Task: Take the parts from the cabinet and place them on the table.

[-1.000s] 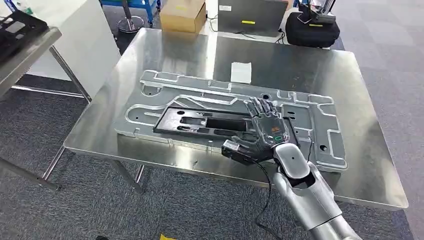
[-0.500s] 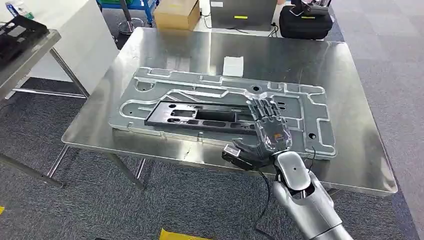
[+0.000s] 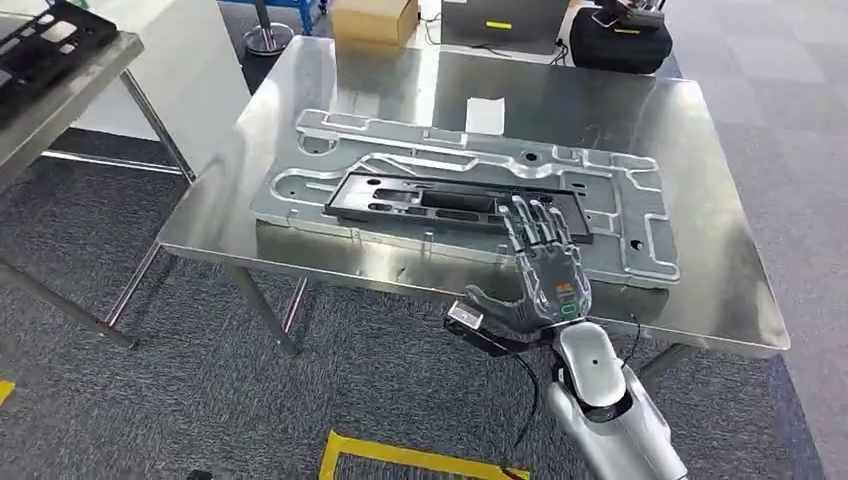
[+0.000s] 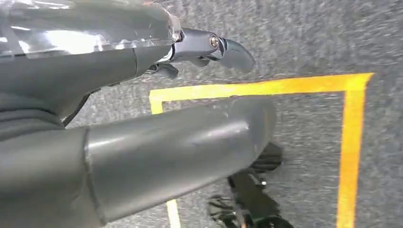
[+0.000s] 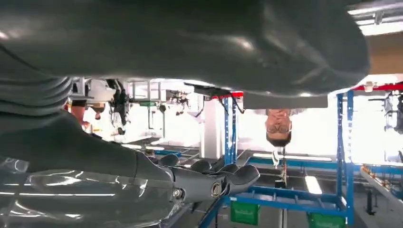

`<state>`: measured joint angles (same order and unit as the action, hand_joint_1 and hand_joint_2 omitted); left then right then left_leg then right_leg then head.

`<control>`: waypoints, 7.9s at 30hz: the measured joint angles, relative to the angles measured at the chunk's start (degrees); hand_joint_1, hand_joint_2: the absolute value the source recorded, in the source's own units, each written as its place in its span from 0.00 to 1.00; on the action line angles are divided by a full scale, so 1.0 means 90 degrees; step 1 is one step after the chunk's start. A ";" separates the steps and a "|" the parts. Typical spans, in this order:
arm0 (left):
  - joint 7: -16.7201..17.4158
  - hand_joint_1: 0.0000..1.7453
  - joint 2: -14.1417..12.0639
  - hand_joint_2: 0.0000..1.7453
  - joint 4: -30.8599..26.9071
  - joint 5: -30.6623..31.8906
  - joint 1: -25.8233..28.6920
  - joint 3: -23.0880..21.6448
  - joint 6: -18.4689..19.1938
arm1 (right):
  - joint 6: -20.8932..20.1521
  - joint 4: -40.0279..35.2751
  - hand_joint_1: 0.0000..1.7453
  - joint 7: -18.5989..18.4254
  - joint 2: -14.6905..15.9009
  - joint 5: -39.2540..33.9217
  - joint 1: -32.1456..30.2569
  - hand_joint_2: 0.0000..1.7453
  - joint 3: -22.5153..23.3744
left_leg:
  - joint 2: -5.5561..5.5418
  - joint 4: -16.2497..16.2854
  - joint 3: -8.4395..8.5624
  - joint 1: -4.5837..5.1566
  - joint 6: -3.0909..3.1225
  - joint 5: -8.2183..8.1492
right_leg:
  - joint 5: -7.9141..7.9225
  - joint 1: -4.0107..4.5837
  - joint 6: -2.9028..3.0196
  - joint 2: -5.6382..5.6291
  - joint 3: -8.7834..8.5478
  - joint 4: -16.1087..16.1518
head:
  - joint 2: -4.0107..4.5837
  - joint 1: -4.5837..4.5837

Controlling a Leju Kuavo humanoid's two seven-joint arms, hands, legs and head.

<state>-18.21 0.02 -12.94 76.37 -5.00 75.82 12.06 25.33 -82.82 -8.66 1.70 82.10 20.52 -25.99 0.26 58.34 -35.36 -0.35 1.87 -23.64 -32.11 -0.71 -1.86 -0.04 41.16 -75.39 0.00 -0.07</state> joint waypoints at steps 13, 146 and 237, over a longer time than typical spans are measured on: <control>0.0005 0.00 0.0151 0.00 0.0005 -0.0323 0.0091 0.0187 -0.0153 | 0.1493 -0.1579 0.00 0.1315 -0.0374 -0.2569 -0.1469 1.00 -0.0058 | -0.0020 0.1482 -0.0662 -0.0050 -0.0430 -0.1074 | 0.0703 0.0060 0.0446 0.0098 -0.1047 0.2132 | 0.0000 0.0044; 0.0311 0.00 0.0510 0.00 -0.0061 0.0080 0.0304 0.0726 -0.0605 | -0.2983 0.7645 0.00 0.0840 -0.1418 -0.3337 -0.2276 0.00 0.9597 | 0.0201 -0.0030 0.0399 -0.0042 -0.0148 -0.0427 | 0.0165 0.0045 0.0121 0.0856 -0.1470 0.2020 | 0.0000 0.0099; 0.0321 0.00 0.0607 0.00 -0.0061 0.0255 0.0280 0.0726 -0.0656 | -0.3087 0.7660 0.00 0.0775 -0.1324 -0.2761 -0.2220 0.00 1.0069 | 0.0180 0.0027 0.0388 -0.0020 -0.0210 -0.0429 | 0.0250 0.0034 0.0182 0.0755 -0.1357 0.1977 | 0.0000 0.0022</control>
<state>-15.32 5.49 -13.49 78.66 -2.47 82.36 6.16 -2.45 -13.88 -1.68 -10.21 57.24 0.54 64.63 1.88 58.58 -31.87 -0.53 -0.02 -27.51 -29.86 -0.40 -0.22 6.75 28.94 -57.59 0.00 0.13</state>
